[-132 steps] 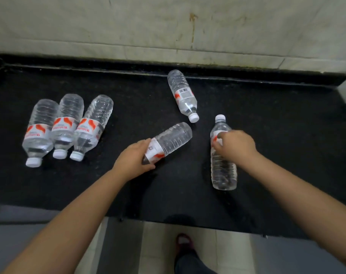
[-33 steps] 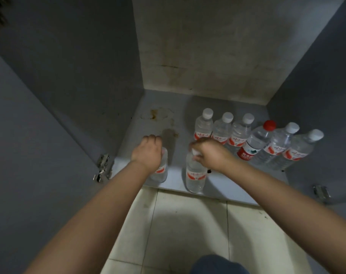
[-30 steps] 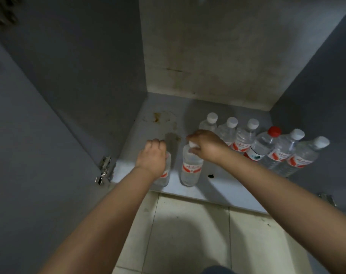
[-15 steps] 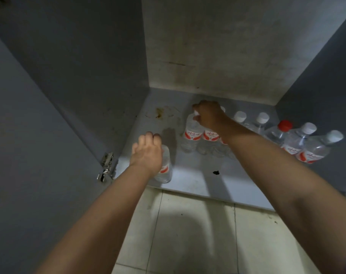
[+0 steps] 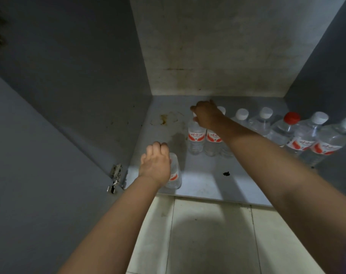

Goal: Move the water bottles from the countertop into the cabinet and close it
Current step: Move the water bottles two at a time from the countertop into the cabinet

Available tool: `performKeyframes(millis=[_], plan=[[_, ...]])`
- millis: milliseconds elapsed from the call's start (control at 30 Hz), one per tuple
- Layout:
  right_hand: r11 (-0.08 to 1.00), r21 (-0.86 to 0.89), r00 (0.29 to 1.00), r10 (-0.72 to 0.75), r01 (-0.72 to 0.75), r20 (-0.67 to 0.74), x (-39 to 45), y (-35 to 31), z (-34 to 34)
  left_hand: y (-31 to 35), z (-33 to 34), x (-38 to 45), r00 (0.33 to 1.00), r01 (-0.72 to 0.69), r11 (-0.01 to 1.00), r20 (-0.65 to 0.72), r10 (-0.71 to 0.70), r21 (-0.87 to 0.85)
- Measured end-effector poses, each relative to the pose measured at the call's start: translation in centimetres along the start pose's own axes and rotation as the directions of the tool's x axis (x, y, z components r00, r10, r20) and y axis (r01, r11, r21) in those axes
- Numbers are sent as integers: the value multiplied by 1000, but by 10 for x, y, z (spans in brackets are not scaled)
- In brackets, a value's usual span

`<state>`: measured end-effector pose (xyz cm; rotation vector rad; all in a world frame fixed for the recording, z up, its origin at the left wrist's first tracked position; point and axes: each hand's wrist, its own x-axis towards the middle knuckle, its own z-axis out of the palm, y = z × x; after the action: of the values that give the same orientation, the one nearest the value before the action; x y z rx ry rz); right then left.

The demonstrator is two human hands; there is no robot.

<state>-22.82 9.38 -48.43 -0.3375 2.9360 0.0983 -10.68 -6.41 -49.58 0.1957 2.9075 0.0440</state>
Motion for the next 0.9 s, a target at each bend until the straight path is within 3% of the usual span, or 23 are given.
performKeyframes(millis=[167, 267, 433, 533, 700, 900], plan=[[999, 32, 999, 12, -11, -33, -7, -1, 6, 9, 8, -1, 999, -30, 999, -41, 29, -38], [995, 70, 995, -63, 69, -82, -11, 4, 9, 5, 3, 8, 1000, 24, 998, -19, -25, -56], [986, 94, 988, -125, 134, -95, -11, 11, 13, 5, -20, 42, 988, -27, 994, -150, 43, 104], [986, 97, 988, -122, 132, -96, -14, 7, 16, 7, -25, 65, 998, 14, 1000, -55, -14, 3], [985, 93, 987, -135, 143, -89, -19, 9, 18, 13, -25, 103, 994, -30, 999, -106, 34, 45], [978, 139, 985, -142, 155, -101, -16, 12, 22, 20, -21, 145, 994, -70, 996, -91, 66, -47]])
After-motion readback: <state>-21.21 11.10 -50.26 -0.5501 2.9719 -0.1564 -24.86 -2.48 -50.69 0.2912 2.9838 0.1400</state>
